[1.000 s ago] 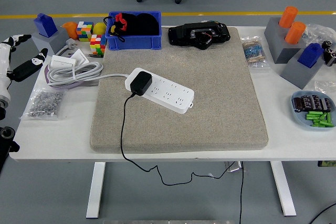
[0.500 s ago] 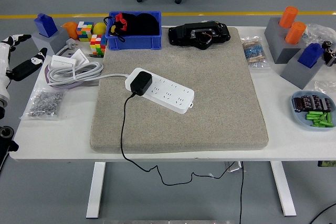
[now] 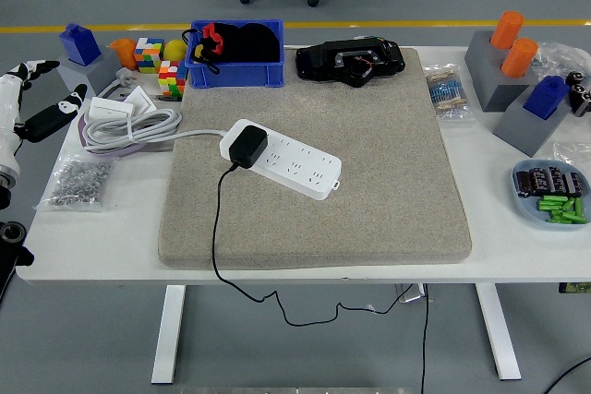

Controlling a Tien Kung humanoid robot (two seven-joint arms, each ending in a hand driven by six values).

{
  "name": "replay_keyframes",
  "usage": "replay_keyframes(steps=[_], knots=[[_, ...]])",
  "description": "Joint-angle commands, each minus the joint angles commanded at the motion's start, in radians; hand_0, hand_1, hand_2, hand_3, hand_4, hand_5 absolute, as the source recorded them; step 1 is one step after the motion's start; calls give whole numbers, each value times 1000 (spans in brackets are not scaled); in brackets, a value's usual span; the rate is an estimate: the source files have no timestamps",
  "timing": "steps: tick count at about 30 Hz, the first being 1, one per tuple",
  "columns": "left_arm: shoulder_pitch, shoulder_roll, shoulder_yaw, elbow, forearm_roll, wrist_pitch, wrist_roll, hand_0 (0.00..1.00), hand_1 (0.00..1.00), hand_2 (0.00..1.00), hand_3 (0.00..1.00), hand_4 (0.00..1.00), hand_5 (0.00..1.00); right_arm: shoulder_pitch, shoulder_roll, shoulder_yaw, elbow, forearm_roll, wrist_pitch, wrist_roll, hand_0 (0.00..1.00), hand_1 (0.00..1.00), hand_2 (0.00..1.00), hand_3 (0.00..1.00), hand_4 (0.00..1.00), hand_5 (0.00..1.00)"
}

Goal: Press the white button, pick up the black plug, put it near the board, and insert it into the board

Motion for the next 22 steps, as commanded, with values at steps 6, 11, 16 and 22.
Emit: replay_keyframes(steps=[6,11,16,22], knots=[[-1,1,4,-2,-3,-1,-4,857,882,818,757,759,427,3,-1,0,2,0,0,0,616,562,604,542,649,329],[2,2,5,-3,-6,-2,-8,857,881,816,756,756,424,1,-1,0,1,0,0,1,615,562,604,543,649,329],[4,-1,8,-5,-6,-4,-9,857,881,816,756,753,421,-3,-1,5,1,-1,-2,2,616,562,604,545,650,331],[7,-5,6,-8,-6,-4,-9,857,881,816,756,753,421,-8,4,7,1,-2,0,1,616,562,604,545,650,331]])
